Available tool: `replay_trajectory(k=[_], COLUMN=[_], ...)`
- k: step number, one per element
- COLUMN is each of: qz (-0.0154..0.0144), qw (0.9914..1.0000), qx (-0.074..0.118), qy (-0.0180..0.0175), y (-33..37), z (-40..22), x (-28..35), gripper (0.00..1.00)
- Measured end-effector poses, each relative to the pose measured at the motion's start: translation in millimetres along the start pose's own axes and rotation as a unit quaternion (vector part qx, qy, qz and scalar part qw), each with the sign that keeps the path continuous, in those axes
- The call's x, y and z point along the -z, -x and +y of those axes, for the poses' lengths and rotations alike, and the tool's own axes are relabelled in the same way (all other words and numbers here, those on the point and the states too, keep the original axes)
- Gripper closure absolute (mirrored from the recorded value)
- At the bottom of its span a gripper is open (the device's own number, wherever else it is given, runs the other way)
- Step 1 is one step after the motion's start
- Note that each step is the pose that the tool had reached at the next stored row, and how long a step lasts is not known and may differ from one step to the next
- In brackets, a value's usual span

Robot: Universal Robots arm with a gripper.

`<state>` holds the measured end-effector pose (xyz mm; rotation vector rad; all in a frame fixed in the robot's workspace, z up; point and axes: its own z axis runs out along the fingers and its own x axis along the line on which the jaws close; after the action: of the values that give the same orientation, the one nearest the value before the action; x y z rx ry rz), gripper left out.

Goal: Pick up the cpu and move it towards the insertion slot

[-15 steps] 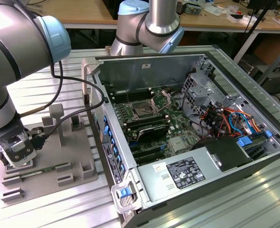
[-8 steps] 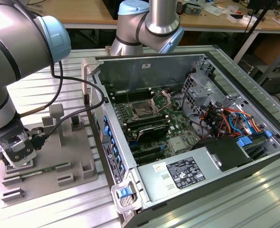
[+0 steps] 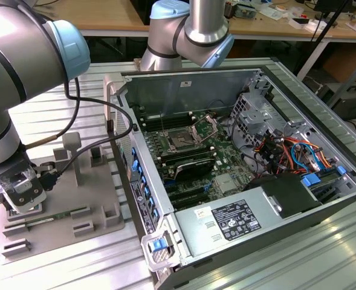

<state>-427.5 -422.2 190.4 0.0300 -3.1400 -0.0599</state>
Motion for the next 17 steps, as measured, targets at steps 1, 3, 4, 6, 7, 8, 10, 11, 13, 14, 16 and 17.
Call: replay_trajectory(k=[1,3,4,6,7,8,10,11,13,14,16,17], qz=[0.0000,0.0000,0.0000,-0.0001,-0.0002,-0.0003,0.0000,-0.0001,0.0000,0.0000,-0.0001,0.0000], qw=[1.00000,1.00000,1.00000,1.00000,1.00000,1.00000,1.00000,1.00000,1.00000,1.00000,1.00000,1.00000], qx=[0.000,0.000,0.000,0.000,0.000,0.000,0.000,0.000,0.000,0.000,0.000,0.000], qy=[0.0000,0.0000,0.0000,0.0000,0.0001,0.0002,0.0000,0.0001,0.0000,0.0000,0.0000,0.0000], y=[0.0,0.0,0.0,0.0,0.1,0.1,0.0,0.0,0.0,0.0,0.0,0.0], z=[0.0,0.0,0.0,0.0,0.0,0.1,0.1,0.2,0.2,0.3,0.4,0.4], x=[0.0,0.0,-0.1,-0.1,0.1,0.5,2.5,3.6,6.0,7.8,10.0,11.1], gripper=[0.45,0.45,0.45,0.45,0.45,0.45,0.45,0.45,0.45,0.45,0.45,0.45])
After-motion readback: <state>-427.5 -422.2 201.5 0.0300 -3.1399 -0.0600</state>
